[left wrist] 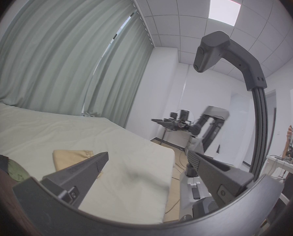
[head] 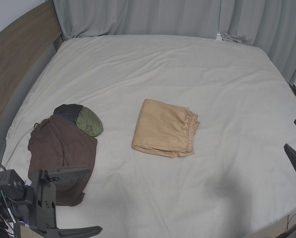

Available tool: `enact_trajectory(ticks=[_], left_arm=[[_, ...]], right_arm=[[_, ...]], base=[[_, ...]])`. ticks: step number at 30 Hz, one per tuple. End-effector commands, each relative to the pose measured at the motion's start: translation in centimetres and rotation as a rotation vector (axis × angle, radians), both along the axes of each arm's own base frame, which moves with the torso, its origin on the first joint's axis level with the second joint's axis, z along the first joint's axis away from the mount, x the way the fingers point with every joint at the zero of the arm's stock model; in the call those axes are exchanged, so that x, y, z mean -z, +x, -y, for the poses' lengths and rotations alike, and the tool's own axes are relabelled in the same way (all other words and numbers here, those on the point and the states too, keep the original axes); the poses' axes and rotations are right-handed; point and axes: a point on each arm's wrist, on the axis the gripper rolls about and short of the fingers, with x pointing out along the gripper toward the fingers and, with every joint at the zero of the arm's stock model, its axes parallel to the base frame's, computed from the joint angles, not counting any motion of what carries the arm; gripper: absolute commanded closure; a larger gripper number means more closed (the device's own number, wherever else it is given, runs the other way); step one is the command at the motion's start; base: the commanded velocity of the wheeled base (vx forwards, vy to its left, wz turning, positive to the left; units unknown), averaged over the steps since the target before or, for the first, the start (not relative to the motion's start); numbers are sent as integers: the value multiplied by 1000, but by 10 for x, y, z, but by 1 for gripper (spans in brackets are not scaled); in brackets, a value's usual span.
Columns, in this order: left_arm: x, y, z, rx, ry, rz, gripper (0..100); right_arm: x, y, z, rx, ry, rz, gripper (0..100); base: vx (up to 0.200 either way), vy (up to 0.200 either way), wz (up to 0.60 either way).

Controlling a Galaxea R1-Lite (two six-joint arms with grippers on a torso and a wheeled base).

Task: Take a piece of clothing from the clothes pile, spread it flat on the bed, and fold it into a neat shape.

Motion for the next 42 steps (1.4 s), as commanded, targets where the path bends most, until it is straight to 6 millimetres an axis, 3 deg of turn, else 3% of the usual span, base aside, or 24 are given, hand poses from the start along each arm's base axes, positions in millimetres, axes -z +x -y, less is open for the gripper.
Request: enact_trajectory(ticks=[1, 4, 8, 9, 12, 14, 15, 20, 23, 26, 29, 35, 37, 39, 42], left_arm=[[-13, -48, -52, -370, -78, 128, 0], [-9, -65, -61, -438, -78, 139, 0], [-1, -83, -67, -463, -83, 139, 0], [9, -97, -71, -493, -80, 130, 0], [24, -112, -74, -547, -67, 112, 0], [33, -119, -75, -572, -60, 100, 0], [48, -128, -76, -631, -47, 77, 0], [54, -126, -79, -803, -37, 41, 0], [57, -126, -79, -917, -27, 28, 0], [78, -131, -78, -954, 39, -63, 0], [74, -130, -79, -1022, 28, -23, 0], [76, -130, -83, -1161, 50, -41, 0], [82, -129, -85, -1258, 101, -81, 0], [83, -130, -85, -1270, 104, -89, 0], [82, -129, -85, -1249, 98, -81, 0]], right_arm=[[49, -108, -8, -29, 88, 65, 0], [70, -118, -8, -38, 84, 6, 0], [79, -113, -7, -1, 73, -45, 0], [84, -111, -5, 120, 91, -88, 0], [96, -108, 1, 395, 31, -153, 0], [100, -107, 2, 452, -6, -181, 0], [101, -107, 2, 464, -11, -199, 0], [102, -107, 2, 465, -45, -182, 0], [103, -112, 4, 379, -69, -117, 0], [103, -113, 3, 402, -51, -106, 0], [103, -113, 4, 412, -22, -116, 0], [103, -113, 5, 494, -22, -116, 0], [103, -113, 8, 617, -25, -117, 0], [103, -113, 11, 730, -14, -121, 0], [103, -113, 11, 743, 16, -129, 0]], base=[[0, 0, 0], [0, 0, 0], [0, 0, 0], [0, 0, 0], [0, 0, 0], [0, 0, 0], [0, 0, 0], [0, 0, 0], [0, 0, 0], [0, 0, 0], [0, 0, 0], [0, 0, 0], [0, 0, 0], [0, 0, 0], [0, 0, 0]])
